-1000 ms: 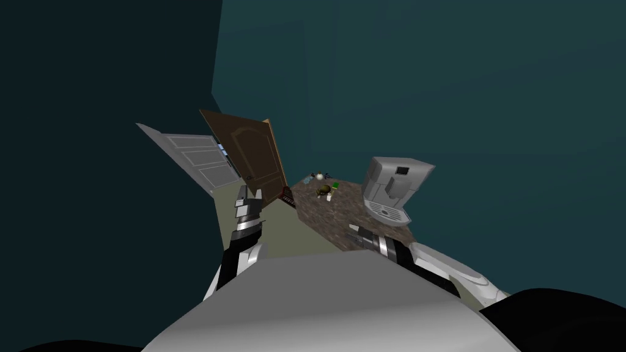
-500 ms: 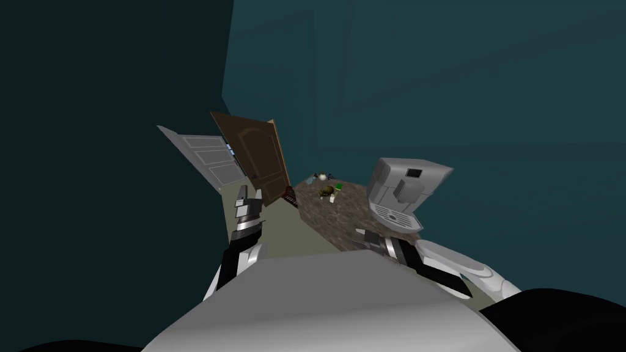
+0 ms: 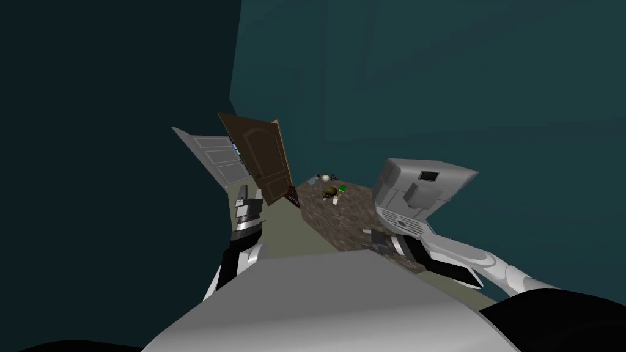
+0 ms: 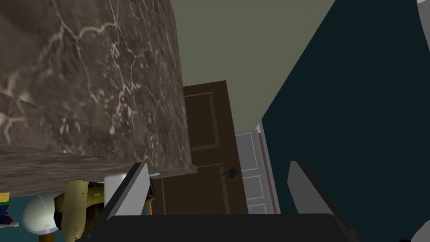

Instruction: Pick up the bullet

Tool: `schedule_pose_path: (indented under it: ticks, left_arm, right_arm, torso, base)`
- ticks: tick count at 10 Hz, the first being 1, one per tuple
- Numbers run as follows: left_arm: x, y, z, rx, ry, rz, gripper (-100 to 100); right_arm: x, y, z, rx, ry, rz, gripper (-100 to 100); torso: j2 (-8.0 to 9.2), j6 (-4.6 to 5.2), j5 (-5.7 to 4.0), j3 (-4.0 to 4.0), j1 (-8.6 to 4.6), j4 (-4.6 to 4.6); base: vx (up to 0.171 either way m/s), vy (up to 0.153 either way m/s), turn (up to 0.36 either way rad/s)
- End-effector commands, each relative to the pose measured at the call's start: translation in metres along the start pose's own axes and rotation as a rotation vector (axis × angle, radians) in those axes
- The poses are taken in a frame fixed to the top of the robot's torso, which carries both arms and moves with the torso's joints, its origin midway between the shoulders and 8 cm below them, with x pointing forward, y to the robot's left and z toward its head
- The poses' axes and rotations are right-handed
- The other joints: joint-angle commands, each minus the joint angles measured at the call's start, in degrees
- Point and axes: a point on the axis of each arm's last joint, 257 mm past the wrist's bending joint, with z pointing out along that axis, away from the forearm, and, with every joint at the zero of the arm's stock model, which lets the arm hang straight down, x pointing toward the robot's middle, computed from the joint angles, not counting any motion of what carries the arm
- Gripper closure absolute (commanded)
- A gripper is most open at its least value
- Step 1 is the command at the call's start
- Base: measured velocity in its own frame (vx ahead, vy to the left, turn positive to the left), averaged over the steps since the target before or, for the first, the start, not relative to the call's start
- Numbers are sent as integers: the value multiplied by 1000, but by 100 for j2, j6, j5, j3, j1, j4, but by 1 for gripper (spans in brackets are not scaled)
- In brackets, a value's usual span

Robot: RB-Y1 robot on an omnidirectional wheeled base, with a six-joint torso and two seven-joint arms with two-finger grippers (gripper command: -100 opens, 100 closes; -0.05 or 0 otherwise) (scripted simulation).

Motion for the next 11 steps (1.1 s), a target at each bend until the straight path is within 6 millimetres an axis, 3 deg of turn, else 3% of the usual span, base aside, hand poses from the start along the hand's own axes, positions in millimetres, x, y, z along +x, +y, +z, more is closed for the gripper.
schedule_pose_path:
  ticks: [1, 2, 6, 7, 11]
  left_arm:
    - [0, 0, 0, 0, 0, 0, 0]
    - [0, 0, 0, 0, 0, 0, 0]
    - [0, 0, 0, 0, 0, 0, 0]
    - [0, 0, 0, 0, 0, 0, 0]
    - [0, 0, 0, 0, 0, 0, 0]
  right_arm:
    - [15, -16, -14, 12, 71, -64, -100]
    - [16, -17, -15, 12, 78, -69, -100]
    - [36, -62, -52, 44, 233, -224, -100]
    - [36, -62, -53, 44, 236, -226, -100]
    - [36, -113, -97, 78, 377, -388, -100]
  torso:
    - [0, 0, 0, 0, 0, 0]
    - [-2, -2, 0, -1, -2, 0]
    - [-15, 1, 0, -9, 3, -4]
    - [-13, -2, 1, -8, 4, -3]
    - [-37, -4, 2, -21, 6, -8]
  base:
    - [49, 7, 111]
    - [45, 5, 65]
    - [73, 18, 121]
    - [59, 17, 71]
    - [128, 23, 171]
